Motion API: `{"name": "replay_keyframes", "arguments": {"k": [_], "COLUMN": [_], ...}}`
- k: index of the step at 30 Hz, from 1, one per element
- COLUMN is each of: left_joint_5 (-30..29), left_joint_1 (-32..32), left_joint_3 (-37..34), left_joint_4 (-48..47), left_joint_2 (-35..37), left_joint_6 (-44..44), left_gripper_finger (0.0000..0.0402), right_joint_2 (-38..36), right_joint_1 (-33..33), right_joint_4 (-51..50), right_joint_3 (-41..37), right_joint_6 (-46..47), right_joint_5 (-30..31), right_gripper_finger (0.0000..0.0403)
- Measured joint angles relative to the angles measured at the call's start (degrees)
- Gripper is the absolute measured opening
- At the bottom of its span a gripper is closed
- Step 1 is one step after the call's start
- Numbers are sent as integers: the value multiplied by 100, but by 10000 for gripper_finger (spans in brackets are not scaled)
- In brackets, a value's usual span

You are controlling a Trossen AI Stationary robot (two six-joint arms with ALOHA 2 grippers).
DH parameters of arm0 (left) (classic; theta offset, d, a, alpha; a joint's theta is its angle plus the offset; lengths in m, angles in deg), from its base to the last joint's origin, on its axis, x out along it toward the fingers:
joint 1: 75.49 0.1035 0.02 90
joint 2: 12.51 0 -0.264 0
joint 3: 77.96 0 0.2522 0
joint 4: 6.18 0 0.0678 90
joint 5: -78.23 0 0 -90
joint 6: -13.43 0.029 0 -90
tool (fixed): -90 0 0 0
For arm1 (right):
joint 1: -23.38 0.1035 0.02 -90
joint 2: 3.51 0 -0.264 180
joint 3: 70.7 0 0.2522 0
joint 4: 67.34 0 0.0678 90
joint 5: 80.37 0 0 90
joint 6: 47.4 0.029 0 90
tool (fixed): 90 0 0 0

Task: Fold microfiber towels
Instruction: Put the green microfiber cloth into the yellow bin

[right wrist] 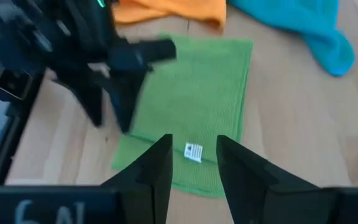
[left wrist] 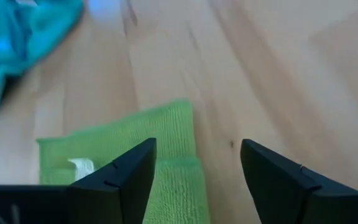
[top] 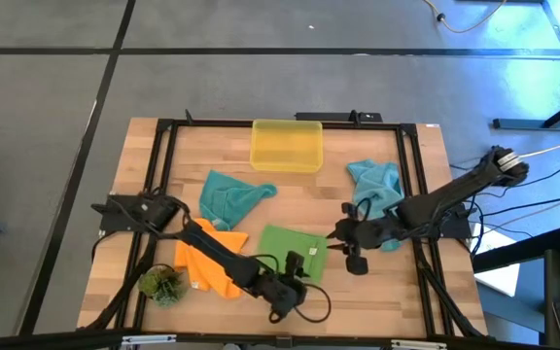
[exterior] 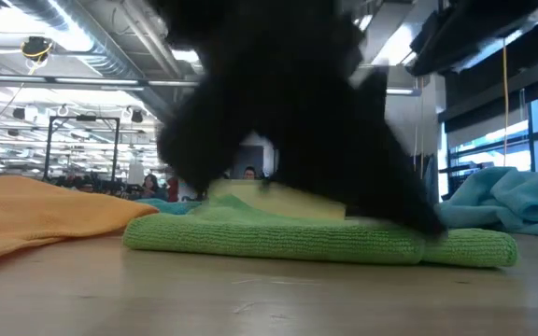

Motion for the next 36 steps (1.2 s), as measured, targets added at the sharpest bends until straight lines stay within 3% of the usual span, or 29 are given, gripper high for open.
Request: {"name": "replay_keyframes", "arguments": {"k": [8, 20, 27, 36], "left_joint_5": [-499, -552, -521, -284], "left_joint_1": [20, 65, 173, 359], "left_joint_3": [302, 309, 300, 289], "left_joint_4": [-660, -991, -1013, -1016], "left_joint_2": [-282, -266, -271, -281], "left_joint_6": [-12, 36, 20, -436], "left_gripper_finger": [224, 208, 151, 17], "right_joint_2": [-227, -227, -227, -139], "right_joint_1": [114, 114, 115, 389], "right_joint_4": [-10, -12, -17, 250], "right_joint_3": [0, 2, 2, -310], "right_joint_6": [-12, -15, -45, 7], "right_joint_5": [111, 327, 324, 313], "right_gripper_finger": [126, 126, 126, 126]}}
